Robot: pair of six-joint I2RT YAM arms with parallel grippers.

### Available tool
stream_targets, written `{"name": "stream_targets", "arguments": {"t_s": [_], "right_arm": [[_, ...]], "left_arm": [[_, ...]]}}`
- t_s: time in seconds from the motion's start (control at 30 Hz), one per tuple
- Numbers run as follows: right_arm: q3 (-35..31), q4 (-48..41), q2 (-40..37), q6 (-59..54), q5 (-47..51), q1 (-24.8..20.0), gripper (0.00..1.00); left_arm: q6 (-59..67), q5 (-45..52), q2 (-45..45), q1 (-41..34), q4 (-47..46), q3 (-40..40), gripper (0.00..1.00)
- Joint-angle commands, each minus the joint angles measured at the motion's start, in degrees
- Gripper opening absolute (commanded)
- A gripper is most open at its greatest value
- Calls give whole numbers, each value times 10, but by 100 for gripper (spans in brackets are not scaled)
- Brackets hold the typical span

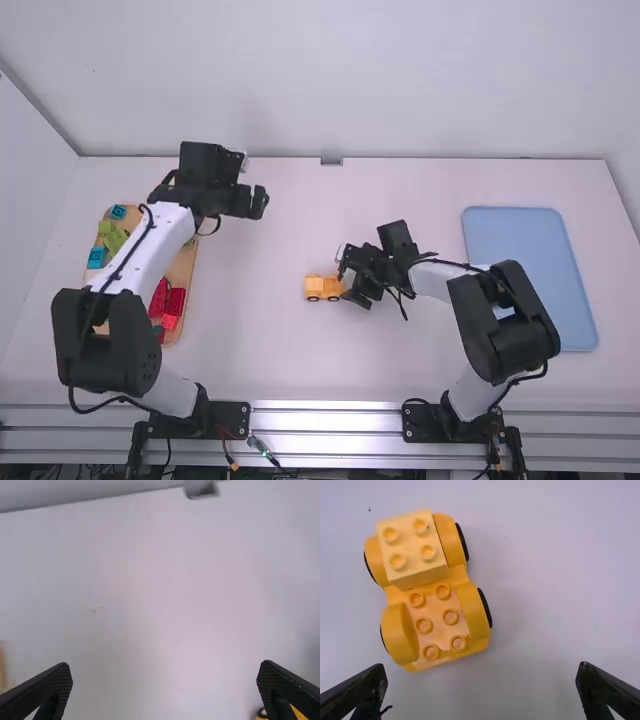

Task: Assemble lego blocks to make yellow taxi

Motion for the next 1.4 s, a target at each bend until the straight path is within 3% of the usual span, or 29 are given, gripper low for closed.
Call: {"name": "stream_targets", "arguments": {"t_s": [0.0,0.43,0.6,0.93,1.37], "right_arm": [[0,-1,-12,2,3,1,99],[1,1,-12,6,3,1,99],[1,1,-12,6,3,1,99],[1,3,-12,29,14,1,99],[1,-2,-12,36,21,2,99]], "left_arm": [[-40,-71,-2,12,-29,54,99],[-146,-116,53,125,-214,271,99],[-159,-113,153,170,-297,397,99],[-240,-116,343,223,-396,574,99],[-286,-56,464,291,-388,595,99]]}}
